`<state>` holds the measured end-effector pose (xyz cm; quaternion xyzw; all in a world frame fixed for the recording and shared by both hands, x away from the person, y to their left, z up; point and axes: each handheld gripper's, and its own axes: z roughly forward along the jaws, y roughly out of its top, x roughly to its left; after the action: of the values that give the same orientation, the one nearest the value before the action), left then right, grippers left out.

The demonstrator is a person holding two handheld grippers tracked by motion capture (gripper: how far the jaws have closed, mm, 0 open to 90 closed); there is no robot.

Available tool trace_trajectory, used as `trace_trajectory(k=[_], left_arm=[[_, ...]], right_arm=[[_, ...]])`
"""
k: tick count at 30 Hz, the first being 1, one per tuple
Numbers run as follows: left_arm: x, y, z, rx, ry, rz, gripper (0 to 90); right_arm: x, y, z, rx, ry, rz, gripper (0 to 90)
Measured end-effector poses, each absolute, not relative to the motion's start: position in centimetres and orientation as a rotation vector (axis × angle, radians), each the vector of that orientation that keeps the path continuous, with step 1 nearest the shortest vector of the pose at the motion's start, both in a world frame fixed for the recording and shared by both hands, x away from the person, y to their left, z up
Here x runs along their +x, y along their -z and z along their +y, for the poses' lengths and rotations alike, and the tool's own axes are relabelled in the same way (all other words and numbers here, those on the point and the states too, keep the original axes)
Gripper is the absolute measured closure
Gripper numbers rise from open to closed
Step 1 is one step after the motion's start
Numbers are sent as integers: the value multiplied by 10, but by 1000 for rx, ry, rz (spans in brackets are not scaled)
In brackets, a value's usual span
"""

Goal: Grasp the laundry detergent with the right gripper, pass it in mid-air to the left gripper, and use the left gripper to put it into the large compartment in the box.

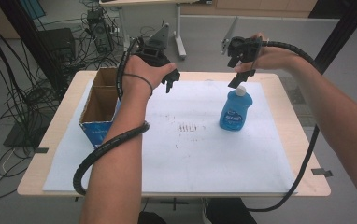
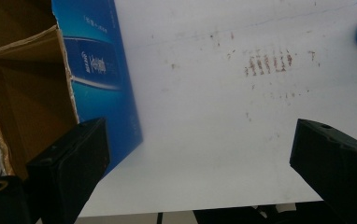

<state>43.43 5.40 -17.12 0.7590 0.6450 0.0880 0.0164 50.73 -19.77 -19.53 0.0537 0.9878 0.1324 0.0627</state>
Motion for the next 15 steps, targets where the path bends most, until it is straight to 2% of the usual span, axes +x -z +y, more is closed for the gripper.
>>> trace_trajectory(k=[15], left_arm=[[433,165,50,2366,-283,1993,57]], right_arm=[[503,200,-225,211,-395,2981,95]])
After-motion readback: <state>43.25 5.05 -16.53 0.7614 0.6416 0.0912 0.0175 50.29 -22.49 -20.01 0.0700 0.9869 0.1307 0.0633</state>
